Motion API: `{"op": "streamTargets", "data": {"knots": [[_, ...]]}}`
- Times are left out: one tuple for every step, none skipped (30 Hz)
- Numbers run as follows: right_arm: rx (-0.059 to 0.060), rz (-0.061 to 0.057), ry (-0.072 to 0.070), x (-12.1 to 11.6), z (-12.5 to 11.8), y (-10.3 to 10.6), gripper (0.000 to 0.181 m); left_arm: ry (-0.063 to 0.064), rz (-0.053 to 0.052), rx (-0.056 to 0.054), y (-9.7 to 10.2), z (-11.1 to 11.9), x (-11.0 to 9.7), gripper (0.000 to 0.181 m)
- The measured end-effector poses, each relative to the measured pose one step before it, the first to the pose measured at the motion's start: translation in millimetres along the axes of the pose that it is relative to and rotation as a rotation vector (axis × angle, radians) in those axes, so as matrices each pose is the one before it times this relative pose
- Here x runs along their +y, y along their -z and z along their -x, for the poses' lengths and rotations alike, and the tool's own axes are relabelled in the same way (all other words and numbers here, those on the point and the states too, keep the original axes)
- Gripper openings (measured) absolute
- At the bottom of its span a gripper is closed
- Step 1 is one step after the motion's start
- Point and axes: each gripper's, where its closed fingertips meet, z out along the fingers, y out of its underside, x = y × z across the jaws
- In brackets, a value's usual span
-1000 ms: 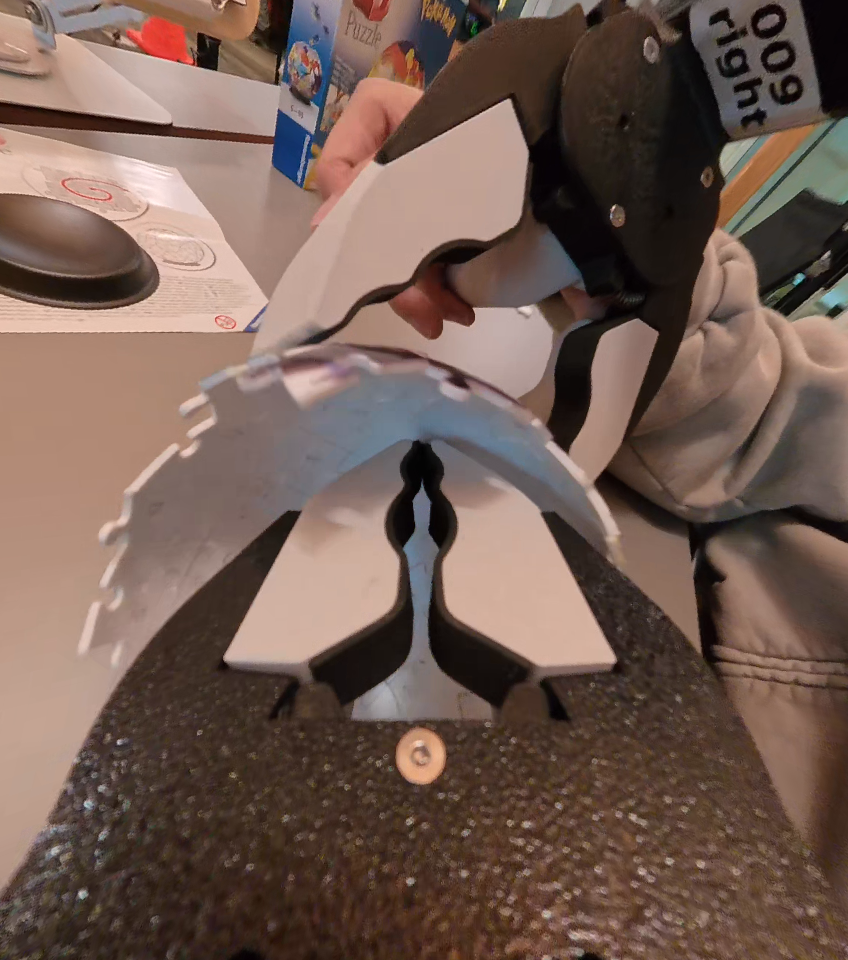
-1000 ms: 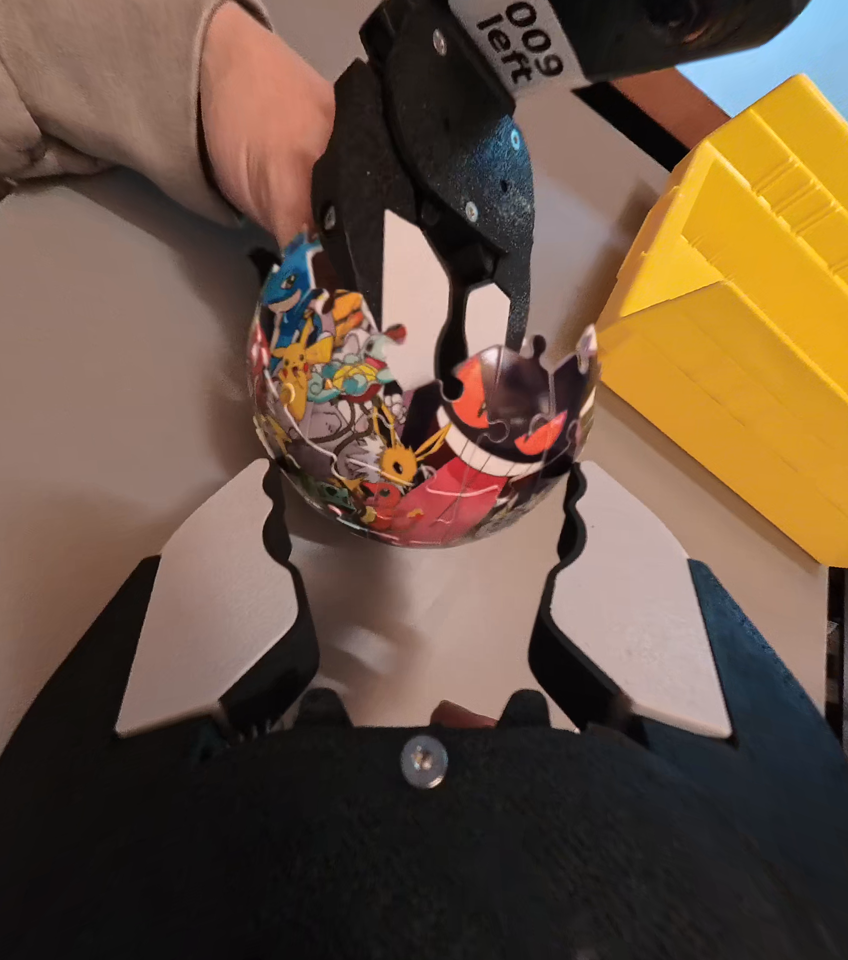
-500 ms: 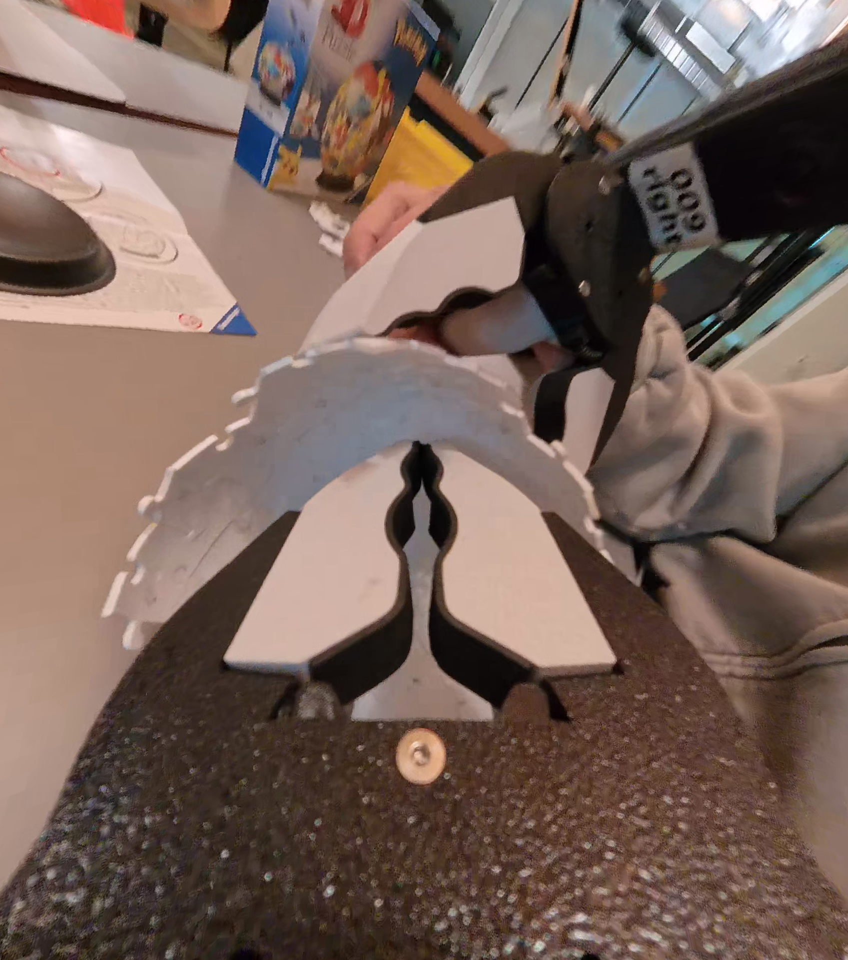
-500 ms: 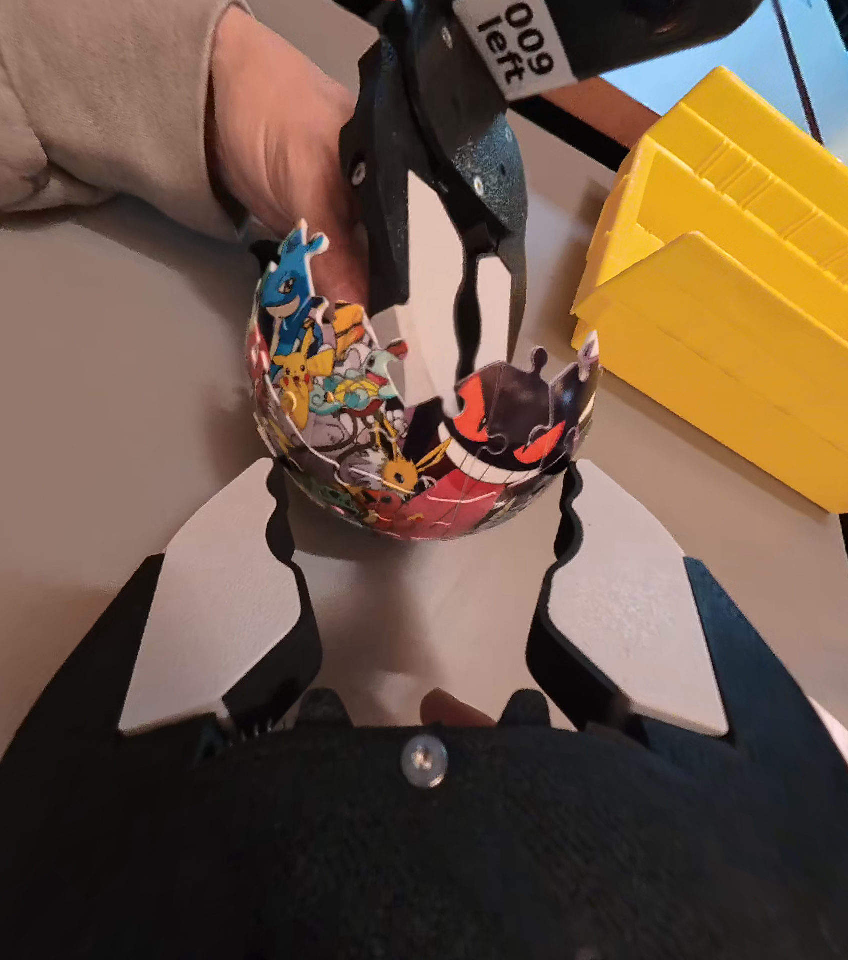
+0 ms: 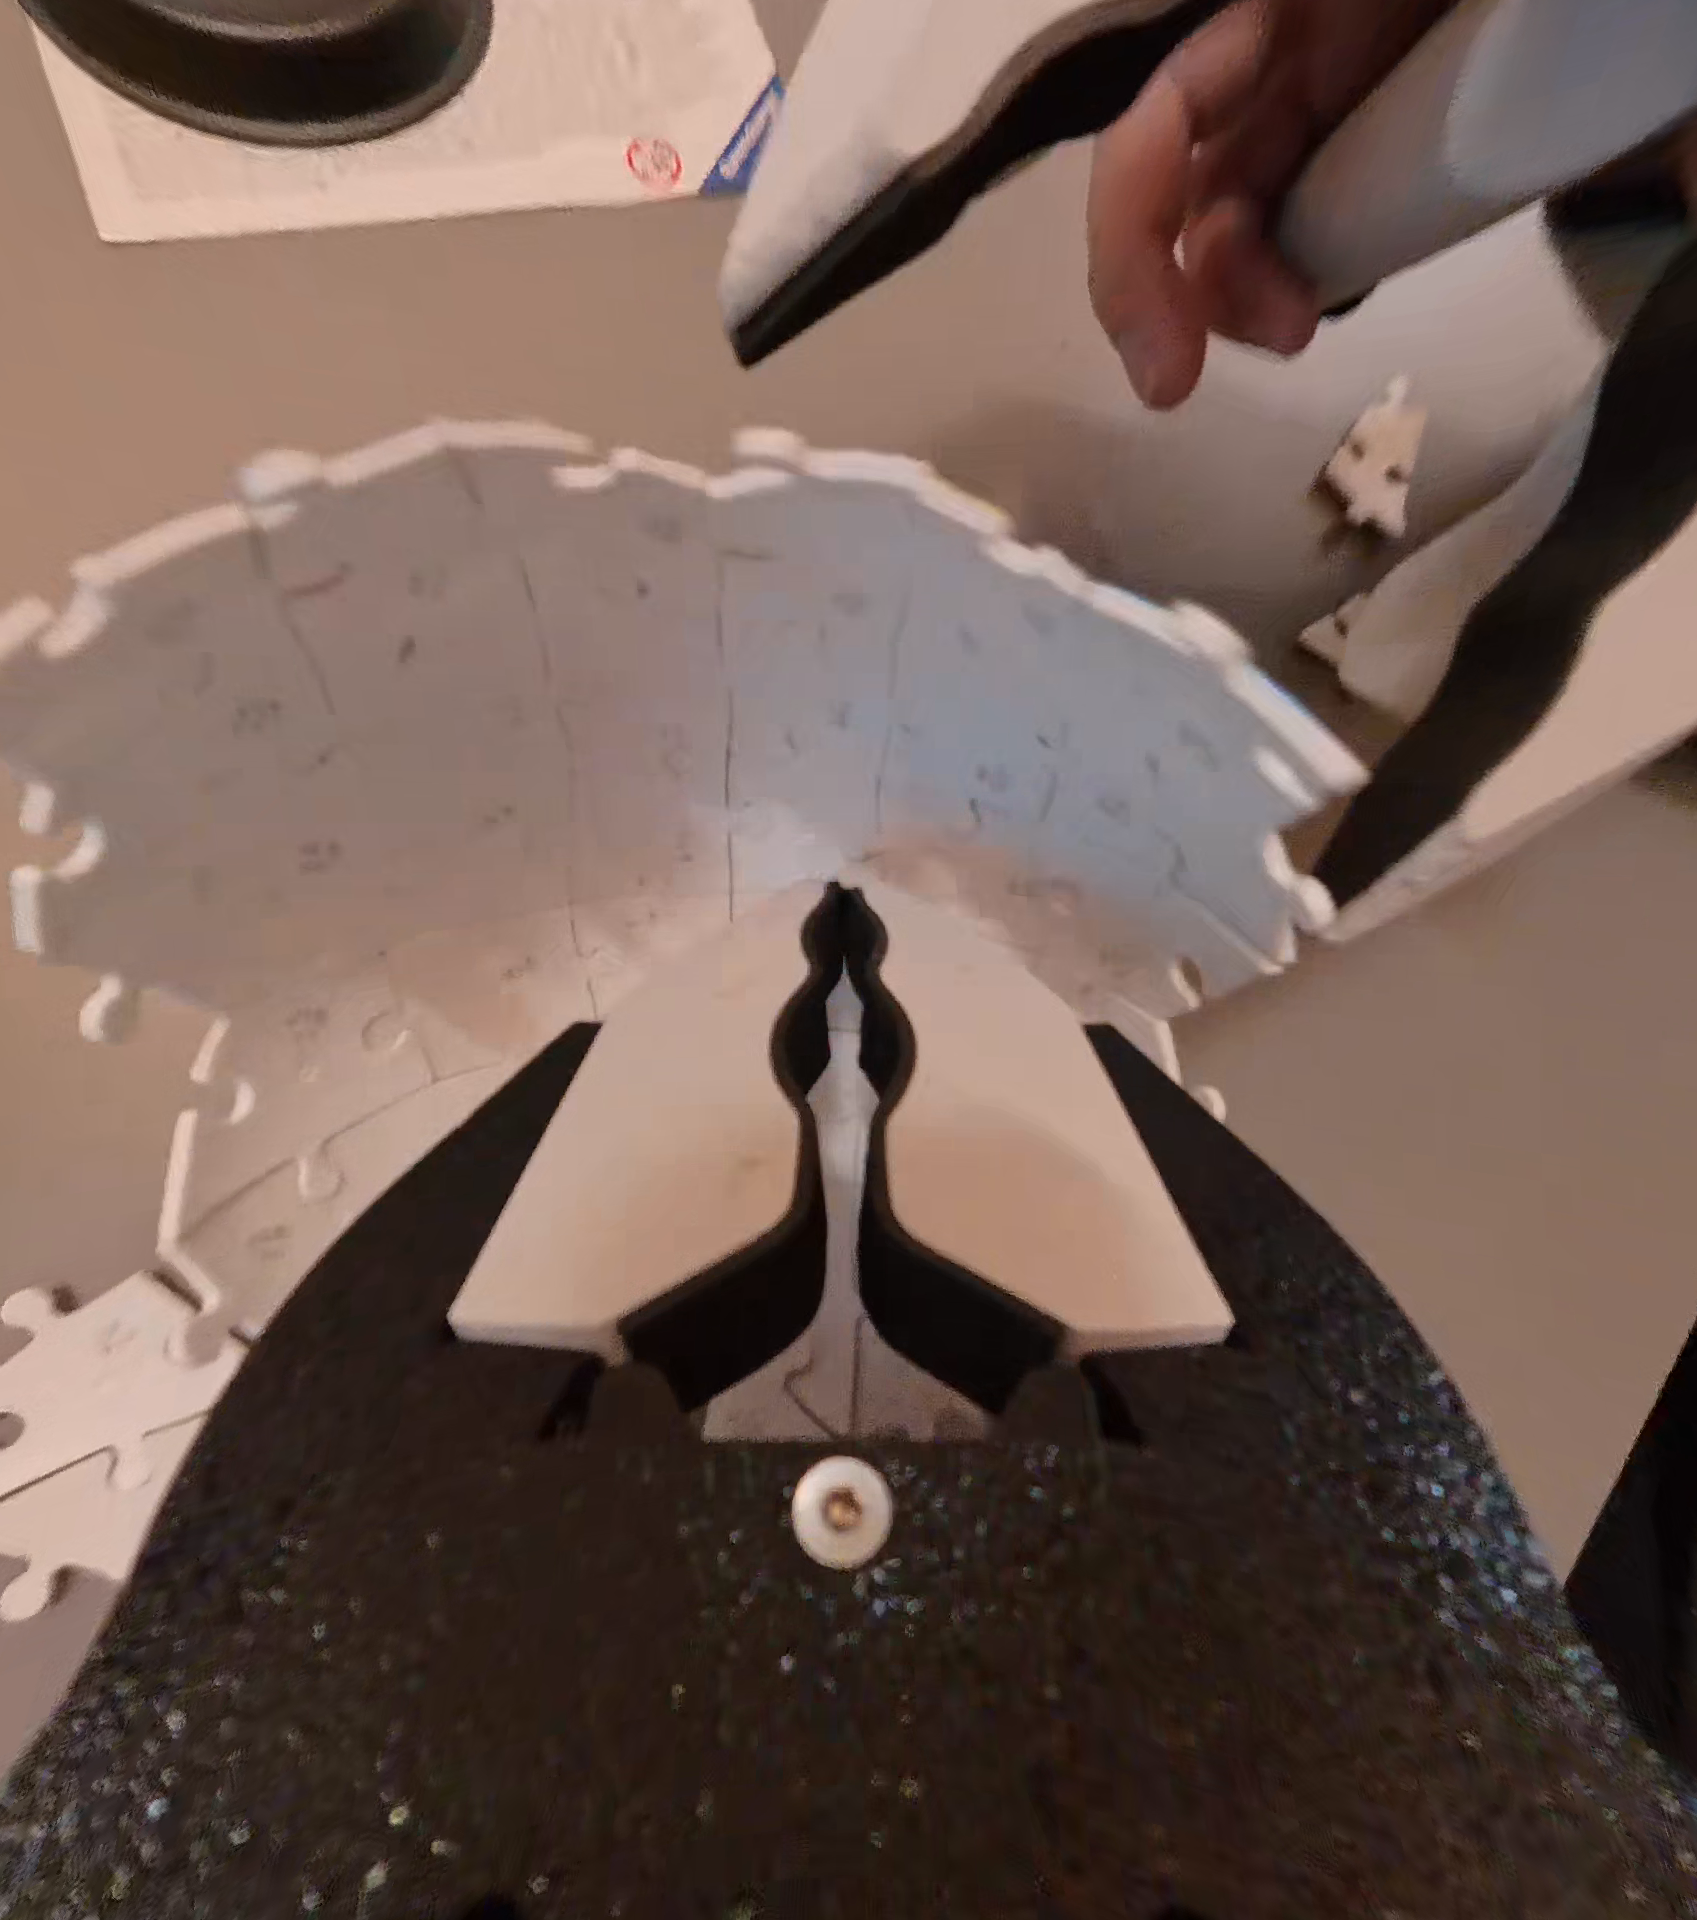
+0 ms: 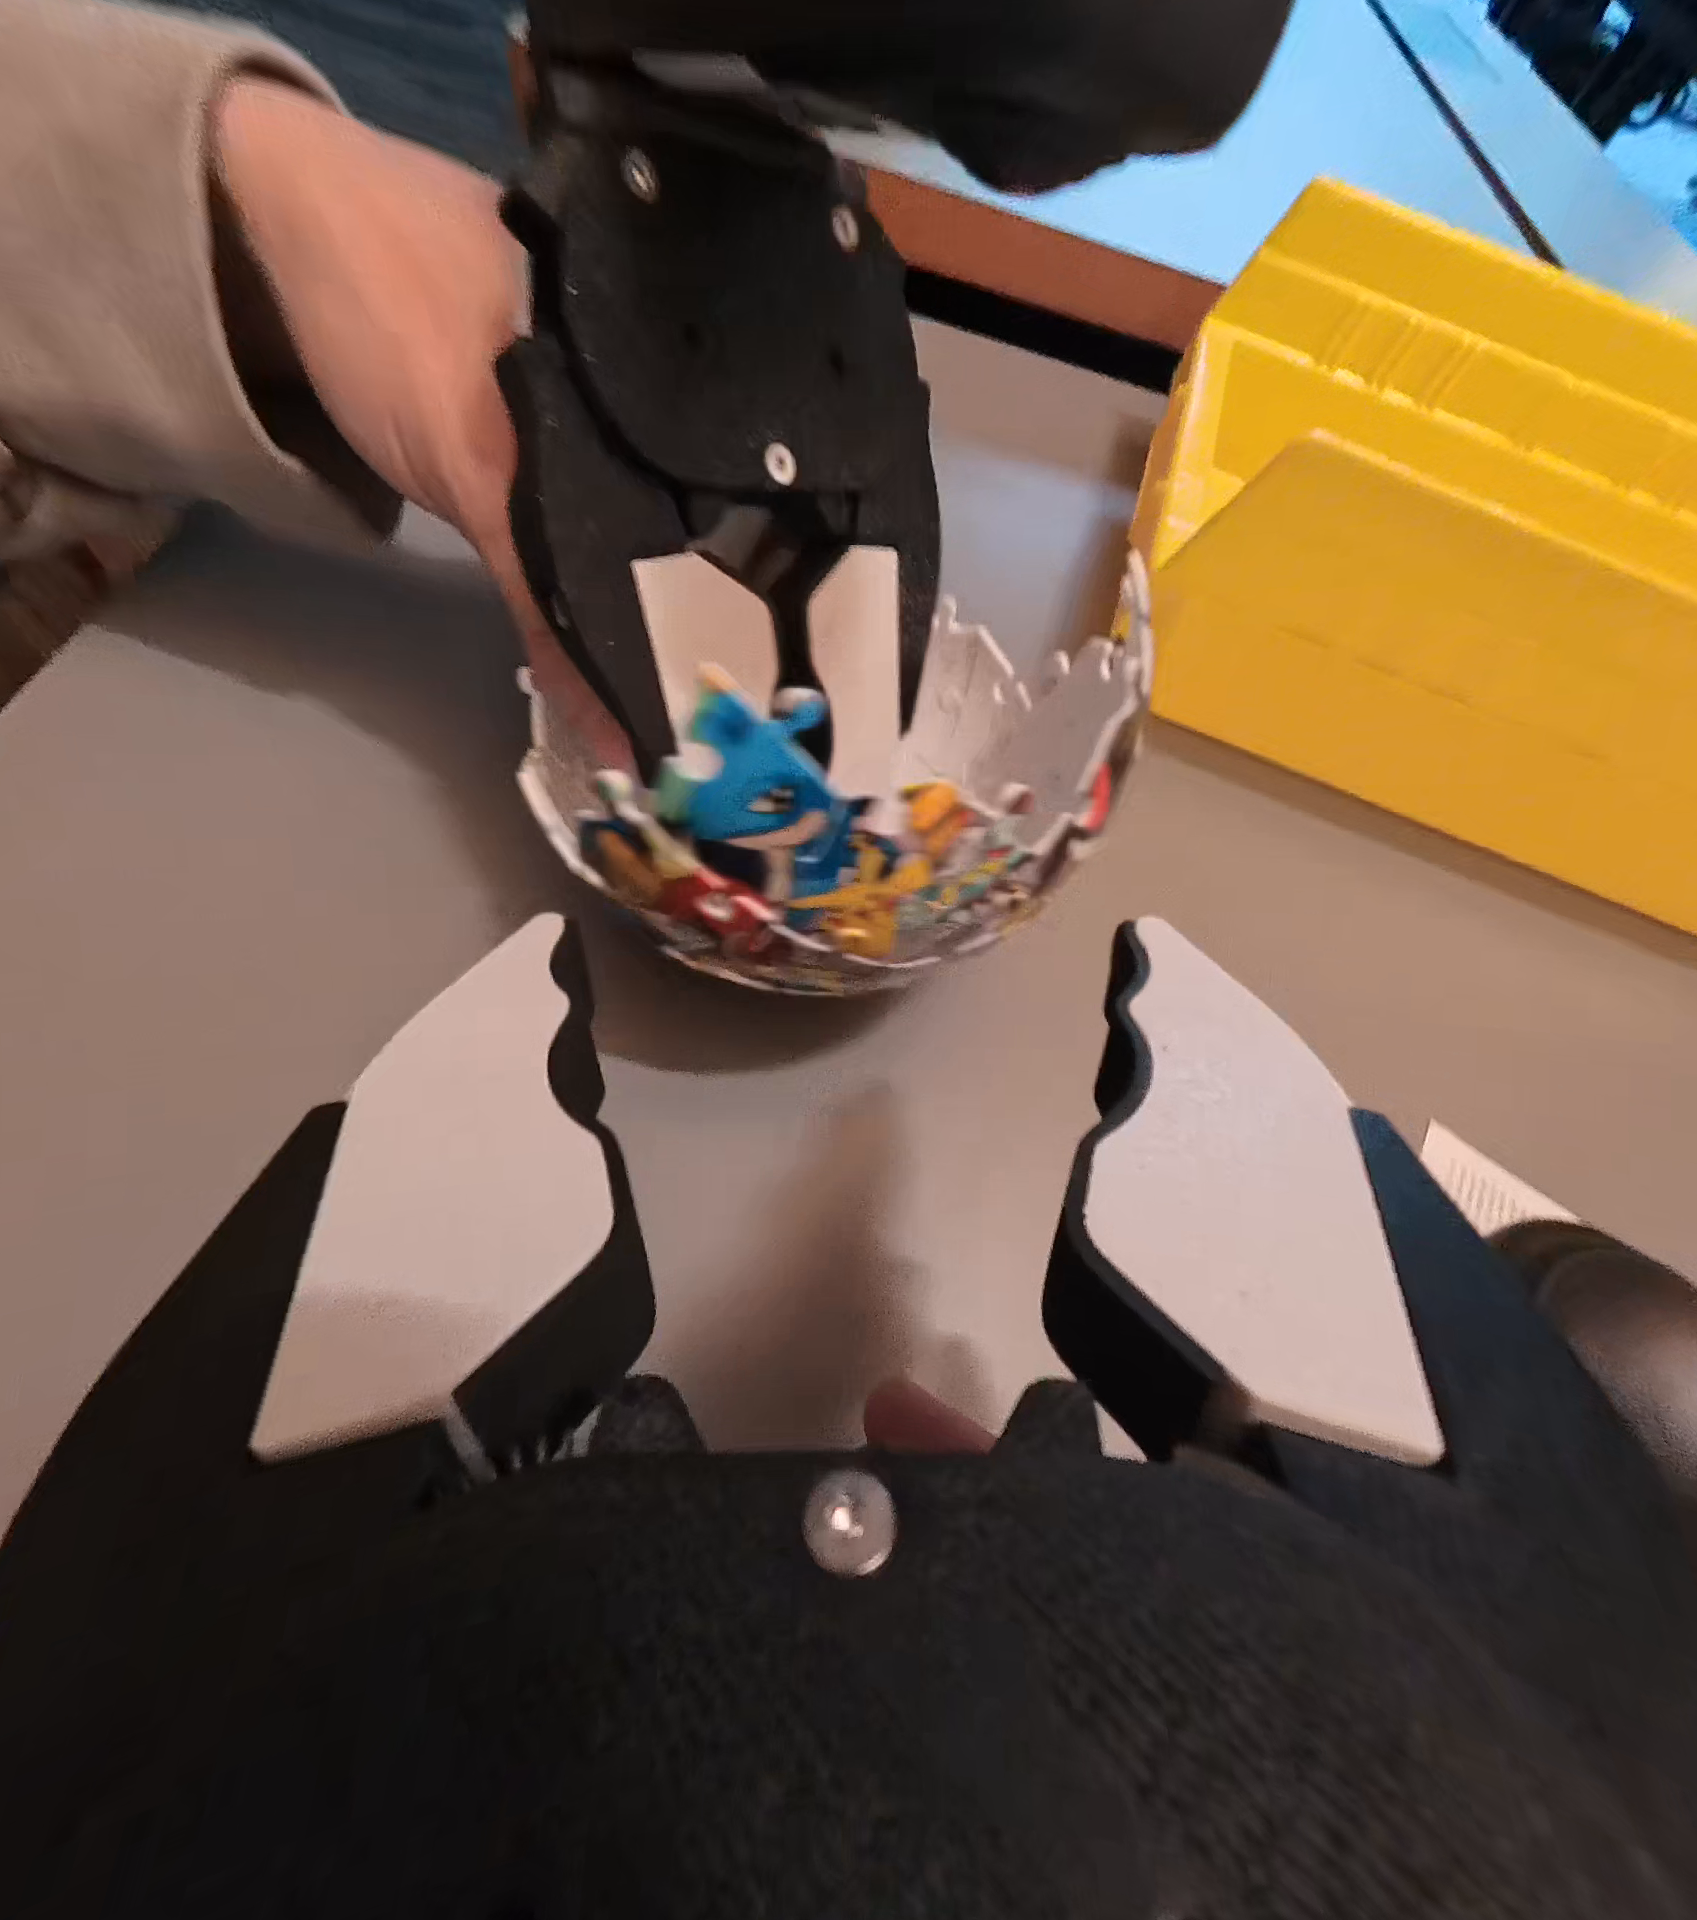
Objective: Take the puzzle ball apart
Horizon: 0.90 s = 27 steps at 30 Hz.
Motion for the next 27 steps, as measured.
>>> {"op": "streamTargets", "data": {"knots": [[0.0070, 0.0082, -0.0080, 4.25, -1.23, 1.19, 0.097, -0.0282, 0.0331, -0.0148, -1.14, -1.55, 3.30, 0.000], [0.0087, 0.0032, -0.0112, 3.26, -2.06, 1.53, 0.097, -0.0368, 0.0337, -0.0211, -1.60, -0.63, 3.07, 0.000], [0.0118, 0.0035, -0.0130, 3.11, -3.40, 1.45, 0.098, -0.0406, 0.0313, -0.0278, -1.38, 0.60, 2.74, 0.000], [0.0049, 0.0113, -0.0131, 4.33, -2.98, 0.76, 0.101, -0.0399, 0.0227, -0.0229, -0.97, 0.27, 1.40, 0.000], [-0.0150, 0.0265, -0.0138, 6.91, -0.61, -0.53, 0.100, -0.0328, 0.0143, -0.0177, -0.52, 0.04, 0.26, 0.000], [-0.0323, 0.0418, -0.0032, 8.33, 2.12, -1.04, 0.100, -0.0203, 0.0113, -0.0135, -0.35, 0.25, -0.03, 0.000], [-0.0337, 0.0371, 0.0168, 6.94, 3.13, -0.37, 0.100, -0.0105, 0.0105, -0.0069, -0.27, 0.34, -0.02, 0.000], [-0.0172, 0.0190, 0.0266, 4.28, 0.99, -0.07, 0.100, -0.0060, 0.0093, -0.0044, -0.27, 0.58, 0.11, 0.000], [-0.0032, 0.0001, 0.0187, 1.07, -1.91, -0.49, 0.100, -0.0055, 0.0075, -0.0048, -0.16, 0.81, 0.43, 0.000], [-0.0027, -0.0134, 0.0067, -1.92, -2.79, -1.35, 0.100, -0.0061, 0.0036, 0.0010, 0.00, -0.07, 0.22, 0.000], [-0.0140, -0.0168, 0.0097, -2.78, -0.74, -2.30, 0.099, -0.0055, 0.0001, 0.0023, 0.03, -0.04, 0.03, 0.000], [-0.0202, -0.0059, 0.0191, -1.22, 0.57, -3.49, 0.099, -0.0048, -0.0022, 0.0034, 0.04, -0.09, 0.02, 0.000], [-0.0107, 0.0110, 0.0214, 1.41, -0.61, -4.58, 0.100, -0.0038, -0.0039, 0.0044, 0.12, -0.09, -0.05, 0.000], [-0.0063, 0.0242, 0.0171, 3.17, -0.86, -5.30, 0.101, -0.0049, -0.0053, 0.0050, 0.07, -0.12, 0.02, 0.000], [-0.0070, 0.0256, 0.0150, 3.44, 0.03, -5.66, 0.105, -0.0071, -0.0068, 0.0048, 0.14, -0.05, -0.10, 0.000], [-0.0023, 0.0141, 0.0176, 1.92, -0.11, -5.62, 0.108, -0.0080, -0.0085, 0.0036, 0.18, -0.12, 0.07, 0.000], [0.0028, -0.0006, 0.0228, -0.46, -0.33, -5.12, 0.109, -0.0065, -0.0094, 0.0021, 0.18, 0.14, 0.22, 0.000], [0.0051, -0.0190, 0.0182, -3.57, -0.16, -4.17, 0.109, -0.0017, -0.0085, 0.0006, 0.19, 0.41, 0.27, 0.000], [0.0005, -0.0314, 0.0070, -5.68, 0.50, -3.34, 0.107, 0.0010, -0.0078, -0.0003, 0.35, 0.54, 0.33, 0.000], [-0.0033, -0.0327, 0.0095, -5.71, 0.74, -3.03, 0.107, -0.0028, -0.0119, 0.0018, 0.29, 0.11, -0.45, 0.000], [0.0039, -0.0106, 0.0235, -2.83, -0.18, -2.36, 0.107, -0.0098, -0.0131, 0.0000, 0.19, 0.18, -0.54, 0.000], [0.0119, -0.0048, 0.0295, -1.66, -1.12, -2.09, 0.110, -0.0132, -0.0114, -0.0031, 0.10, 0.27, -0.52, 0.000], [0.0007, -0.0172, 0.0209, -3.48, 0.34, -1.35, 0.111, -0.0135, -0.0097, -0.0100, -0.10, 1.25, -0.60, 0.000], [0.0028, -0.0114, 0.0158, -2.22, -0.08, -0.85, 0.113, -0.0152, -0.0101, -0.0131, -0.22, 1.67, -0.84, 0.000], [0.0014, -0.0050, 0.0055, -1.15, 0.10, -0.67, 0.114, -0.0160, -0.0112, -0.0084, -0.03, 1.02, -1.02, 0.000], [0.0009, -0.0014, 0.0009, -0.45, 0.22, -0.25, 0.114, -0.0147, -0.0069, -0.0049, 0.06, 0.66, -0.25, 0.000], [0.0027, -0.0018, 0.0019, -0.42, 0.18, 0.01, 0.114, -0.0115, -0.0068, -0.0028, -0.02, 0.49, -0.13, 0.000]]}}
